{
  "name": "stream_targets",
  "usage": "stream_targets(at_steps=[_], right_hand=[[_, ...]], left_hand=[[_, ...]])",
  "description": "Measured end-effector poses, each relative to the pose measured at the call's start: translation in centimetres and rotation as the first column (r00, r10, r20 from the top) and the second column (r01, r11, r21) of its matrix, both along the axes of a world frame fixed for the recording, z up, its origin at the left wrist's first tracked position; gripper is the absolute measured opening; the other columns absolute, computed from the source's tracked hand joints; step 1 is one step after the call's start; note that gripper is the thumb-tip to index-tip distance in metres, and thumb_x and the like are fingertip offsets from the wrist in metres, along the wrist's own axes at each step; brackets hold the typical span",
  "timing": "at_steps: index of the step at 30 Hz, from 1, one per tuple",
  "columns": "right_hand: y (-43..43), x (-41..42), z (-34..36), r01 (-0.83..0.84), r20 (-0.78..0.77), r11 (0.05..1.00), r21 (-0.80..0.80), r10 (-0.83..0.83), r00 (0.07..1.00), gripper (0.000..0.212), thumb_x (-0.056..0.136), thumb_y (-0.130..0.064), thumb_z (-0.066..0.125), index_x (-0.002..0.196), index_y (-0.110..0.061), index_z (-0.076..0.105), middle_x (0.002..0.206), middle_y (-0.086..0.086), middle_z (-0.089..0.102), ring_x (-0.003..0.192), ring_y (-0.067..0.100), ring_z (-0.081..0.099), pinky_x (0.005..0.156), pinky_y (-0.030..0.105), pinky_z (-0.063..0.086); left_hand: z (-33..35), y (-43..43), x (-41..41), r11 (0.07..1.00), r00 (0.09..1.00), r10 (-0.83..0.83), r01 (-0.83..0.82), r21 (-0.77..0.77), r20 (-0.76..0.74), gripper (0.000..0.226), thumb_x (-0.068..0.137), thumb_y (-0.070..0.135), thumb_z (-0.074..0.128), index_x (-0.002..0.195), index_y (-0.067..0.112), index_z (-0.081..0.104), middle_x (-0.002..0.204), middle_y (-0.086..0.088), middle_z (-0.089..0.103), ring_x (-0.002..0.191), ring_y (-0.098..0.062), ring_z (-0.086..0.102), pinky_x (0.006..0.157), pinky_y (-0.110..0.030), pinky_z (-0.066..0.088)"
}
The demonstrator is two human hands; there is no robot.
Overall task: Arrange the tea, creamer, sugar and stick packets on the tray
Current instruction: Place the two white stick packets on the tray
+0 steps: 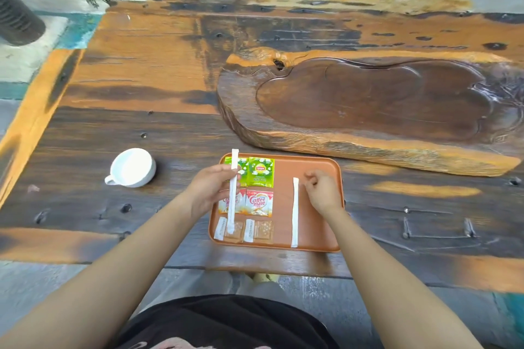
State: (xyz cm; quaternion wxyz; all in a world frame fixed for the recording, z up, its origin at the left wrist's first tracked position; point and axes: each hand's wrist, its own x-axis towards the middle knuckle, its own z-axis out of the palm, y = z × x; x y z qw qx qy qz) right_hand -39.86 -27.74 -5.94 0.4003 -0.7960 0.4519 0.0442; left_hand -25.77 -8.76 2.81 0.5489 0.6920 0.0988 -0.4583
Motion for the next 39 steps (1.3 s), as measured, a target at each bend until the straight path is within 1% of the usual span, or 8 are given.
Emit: stream_targets(at_steps=[6, 16, 19, 21, 24, 26, 34, 39], right_hand=[[4.2, -3.3, -0.5, -0.337, -0.017, 0.908, -0.251, 0.343, 0.939, 0.029, 0.087, -0.011, 0.054, 0.114, -0.010, 0.061, 0.109, 0.010, 0.058, 0.106, 0.027, 0.050, 0.090, 0.036, 0.040], [4.8, -3.1, -1.1, -0.376, -0.063, 0.870, -0.321, 0.376, 0.924, 0.034, 0.088, -0.019, 0.054, 0.122, -0.018, 0.055, 0.119, 0.003, 0.053, 0.114, 0.024, 0.043, 0.095, 0.034, 0.032], [4.8, -2.8, -0.2, -0.258, 0.069, 0.951, -0.170, 0.272, 0.960, 0.029, 0.090, -0.022, 0.053, 0.117, -0.013, 0.059, 0.114, 0.006, 0.058, 0.108, 0.022, 0.050, 0.096, 0.035, 0.039], [5.3, -2.2, 1.7, -0.204, 0.211, 0.978, 0.049, 0.189, 0.959, 0.020, 0.092, -0.024, 0.052, 0.104, -0.013, 0.064, 0.098, 0.006, 0.066, 0.089, 0.017, 0.059, 0.085, 0.033, 0.047], [6.6, -1.8, 4.2, -0.244, 0.344, 0.905, 0.349, 0.119, 0.931, 0.013, 0.091, -0.023, 0.055, 0.080, -0.023, 0.062, 0.072, -0.003, 0.064, 0.058, 0.000, 0.057, 0.062, 0.018, 0.047], [6.9, -2.0, 4.5, -0.186, 0.358, 0.889, 0.419, 0.027, 0.933, 0.018, 0.089, -0.018, 0.059, 0.073, -0.027, 0.058, 0.066, -0.006, 0.057, 0.047, -0.005, 0.053, 0.052, 0.012, 0.044], [5.6, -3.9, 3.6, 0.135, 0.271, 0.889, 0.437, -0.274, 0.923, 0.022, 0.083, -0.009, 0.066, 0.068, -0.024, 0.058, 0.061, -0.006, 0.054, 0.050, 0.001, 0.049, 0.053, 0.017, 0.042], [3.6, -5.1, 1.3, 0.347, 0.081, 0.919, 0.187, -0.366, 0.927, 0.004, 0.083, -0.017, 0.065, 0.083, -0.015, 0.061, 0.071, -0.004, 0.059, 0.074, 0.017, 0.056, 0.072, 0.028, 0.044]], left_hand=[[-0.6, 0.1, -0.8, 1.000, 1.000, 0.017, -0.017, -0.006, -0.022, 0.013, 0.090, 0.006, 0.053, 0.083, 0.014, 0.061, 0.078, -0.003, 0.063, 0.069, -0.012, 0.059, 0.063, -0.024, 0.054], [-1.2, 0.1, -1.9, 1.000, 0.999, 0.018, -0.019, -0.012, -0.047, 0.013, 0.088, 0.006, 0.056, 0.083, 0.016, 0.063, 0.080, -0.003, 0.065, 0.075, -0.012, 0.060, 0.079, -0.028, 0.050], [-0.9, -0.6, -2.6, 0.999, 0.997, 0.011, -0.014, -0.040, -0.071, 0.013, 0.087, 0.005, 0.057, 0.083, 0.016, 0.062, 0.080, -0.002, 0.064, 0.072, -0.010, 0.060, 0.068, -0.022, 0.052], [-0.8, -1.2, -3.2, 0.998, 0.997, -0.019, 0.014, -0.068, -0.075, 0.012, 0.087, 0.005, 0.059, 0.083, 0.016, 0.063, 0.080, -0.001, 0.064, 0.071, -0.009, 0.061, 0.059, -0.018, 0.055], [-0.7, -2.6, -4.2, 0.993, 0.997, -0.042, 0.035, -0.110, -0.063, 0.010, 0.085, 0.006, 0.061, 0.082, 0.015, 0.063, 0.078, 0.000, 0.062, 0.063, -0.006, 0.062, 0.058, -0.016, 0.057], [-0.8, -3.5, -4.8, 0.994, 0.999, -0.038, 0.036, -0.100, -0.025, 0.009, 0.084, 0.007, 0.064, 0.081, 0.015, 0.063, 0.077, 0.001, 0.060, 0.066, -0.007, 0.059, 0.057, -0.015, 0.057], [-1.7, -3.8, -4.5, 0.997, 0.992, -0.051, 0.057, -0.055, 0.112, 0.015, 0.085, 0.004, 0.061, 0.100, 0.008, 0.064, 0.077, -0.004, 0.060, 0.066, -0.012, 0.058, 0.054, -0.015, 0.057], [-4.6, 0.1, -1.6, 0.946, 0.892, -0.155, 0.009, 0.324, 0.426, 0.023, 0.084, 0.011, 0.060, 0.105, 0.016, 0.067, 0.097, -0.011, 0.068, 0.076, -0.021, 0.061, 0.078, -0.035, 0.055]])
